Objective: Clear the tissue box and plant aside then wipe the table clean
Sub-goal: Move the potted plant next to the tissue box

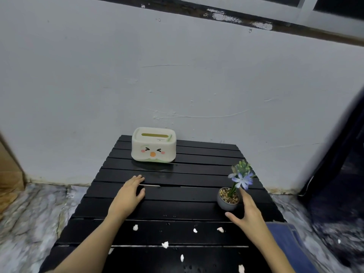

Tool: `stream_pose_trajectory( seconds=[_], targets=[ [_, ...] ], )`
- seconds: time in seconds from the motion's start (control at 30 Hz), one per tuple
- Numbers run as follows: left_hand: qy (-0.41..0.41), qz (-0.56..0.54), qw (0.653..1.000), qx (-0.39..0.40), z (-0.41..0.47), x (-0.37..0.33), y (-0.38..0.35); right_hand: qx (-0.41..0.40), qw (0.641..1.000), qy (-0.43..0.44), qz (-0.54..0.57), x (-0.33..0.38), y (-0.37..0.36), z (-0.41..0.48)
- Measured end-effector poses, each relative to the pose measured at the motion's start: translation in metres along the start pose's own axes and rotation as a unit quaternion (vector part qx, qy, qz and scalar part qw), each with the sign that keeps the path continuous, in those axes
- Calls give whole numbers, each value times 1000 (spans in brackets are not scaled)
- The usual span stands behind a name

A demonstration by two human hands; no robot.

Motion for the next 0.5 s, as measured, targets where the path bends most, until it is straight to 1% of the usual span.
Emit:
stream_pose_trajectory(
  seconds=[0.13, 0.27, 0.5],
  targets=[
    [3, 2, 1000, 1, -1, -1, 0, 8, 1000, -21, 4, -1, -4, 16],
    [7, 4, 1000, 4, -1, 0, 0, -3, 1000, -27, -1, -5, -6, 23],
    [8, 5, 1000, 3, -1, 0, -1, -22, 1000, -7, 10, 6, -5, 39]
  ],
)
Point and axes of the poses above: each hand's wrist, its own z-axis towards the middle knuckle, its own y-axis out of the back of the hand, x = y × z, the point moved 4 cm from there along z, towards the middle knuckle, and after that the axes turned 14 degrees about x, right-handed, at the moved point
